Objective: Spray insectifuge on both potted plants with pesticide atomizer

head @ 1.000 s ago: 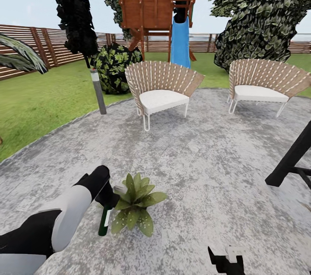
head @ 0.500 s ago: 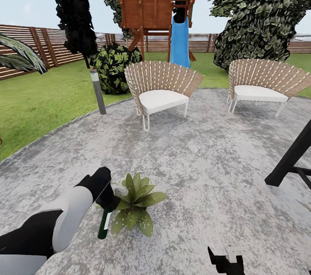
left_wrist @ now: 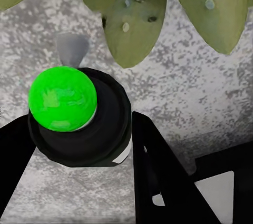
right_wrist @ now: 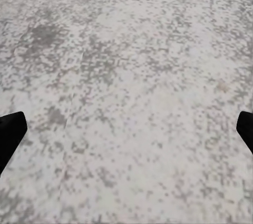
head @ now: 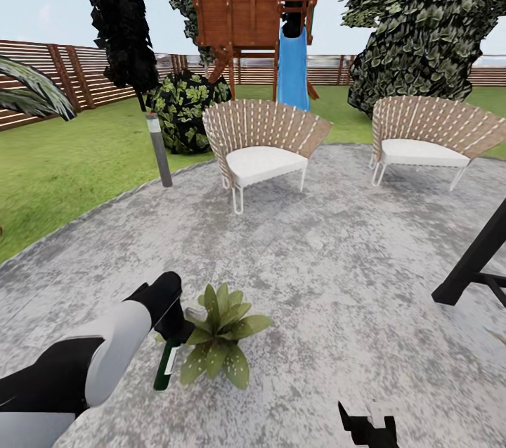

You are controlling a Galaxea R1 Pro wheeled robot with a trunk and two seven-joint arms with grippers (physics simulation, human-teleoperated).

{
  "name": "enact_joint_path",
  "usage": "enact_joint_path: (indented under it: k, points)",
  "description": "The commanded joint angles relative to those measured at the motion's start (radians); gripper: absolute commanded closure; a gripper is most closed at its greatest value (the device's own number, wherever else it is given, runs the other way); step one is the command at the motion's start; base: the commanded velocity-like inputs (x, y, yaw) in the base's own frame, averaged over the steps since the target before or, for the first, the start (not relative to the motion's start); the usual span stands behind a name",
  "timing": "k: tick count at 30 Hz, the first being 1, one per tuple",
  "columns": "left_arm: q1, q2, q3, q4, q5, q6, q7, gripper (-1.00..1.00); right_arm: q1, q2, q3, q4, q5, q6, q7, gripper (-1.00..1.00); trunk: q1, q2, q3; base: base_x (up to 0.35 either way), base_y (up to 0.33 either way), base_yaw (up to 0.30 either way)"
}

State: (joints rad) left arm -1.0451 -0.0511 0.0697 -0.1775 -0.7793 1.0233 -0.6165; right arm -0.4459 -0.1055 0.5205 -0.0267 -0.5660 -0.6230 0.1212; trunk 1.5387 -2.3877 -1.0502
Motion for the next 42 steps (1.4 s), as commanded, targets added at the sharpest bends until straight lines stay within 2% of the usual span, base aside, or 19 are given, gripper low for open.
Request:
enact_joint_path:
  k: [1, 13, 23, 31, 34, 35, 37, 38, 42]
  points:
    - [0.0, -0.001, 0.007, 0.01, -0.011, 0.004, -0.006, 1.0, 0.0, 0.0, 0.003, 0.001, -0.011, -0.002, 0.009, -1.0, 0.0, 0.0, -0.001, 0.193, 0.088, 0.0]
    - [-0.026, -0.012, 0.009, 0.032, -0.011, 0.004, -0.007, 1.0, 0.0, 0.0, 0.003, 0.001, -0.011, -0.002, 0.009, -1.0, 0.0, 0.0, -0.001, 0.103, 0.048, 0.0]
    - [-0.008, 0.013, 0.003, 0.036, -0.012, 0.003, -0.007, 1.0, 0.0, 0.0, 0.003, 0.001, -0.011, -0.002, 0.009, -1.0, 0.0, 0.0, -0.001, 0.0, 0.0, 0.0]
    - [-0.01, 0.001, 0.01, 0.036, -0.011, 0.003, -0.009, 1.0, 0.0, 0.0, 0.003, 0.001, -0.011, -0.002, 0.009, -1.0, 0.0, 0.0, -0.001, 0.0, 0.0, 0.0]
    - [-0.01, 0.002, 0.008, 0.036, -0.011, 0.002, -0.053, 1.0, 0.0, 0.0, 0.003, 0.001, -0.011, -0.002, 0.009, -1.0, 0.0, 0.0, -0.001, 0.0, 0.0, 0.0]
    - [-0.011, 0.002, 0.003, 0.036, -0.011, 0.001, -0.076, 1.0, 0.0, 0.0, 0.003, 0.002, -0.011, -0.002, 0.009, -1.0, 0.0, 0.0, -0.001, 0.0, 0.0, 0.0]
    - [-0.015, 0.001, -0.042, 0.035, -0.012, 0.002, -0.129, 1.0, 0.0, 0.0, 0.003, 0.002, -0.011, -0.002, 0.009, -1.0, 0.0, 0.0, -0.001, 0.0, 0.0, 0.0]
    - [-0.018, 0.0, -0.063, 0.034, -0.011, 0.003, -0.137, 1.0, 0.0, 0.0, 0.003, 0.002, -0.011, -0.002, 0.009, -1.0, 0.0, 0.0, -0.001, 0.0, 0.0, 0.0]
    - [-0.026, -0.002, -0.087, 0.032, -0.009, 0.004, -0.147, 1.0, 0.0, 0.0, 0.003, 0.002, -0.01, -0.002, 0.009, -1.0, 0.0, 0.0, -0.001, 0.0, 0.0, 0.0]
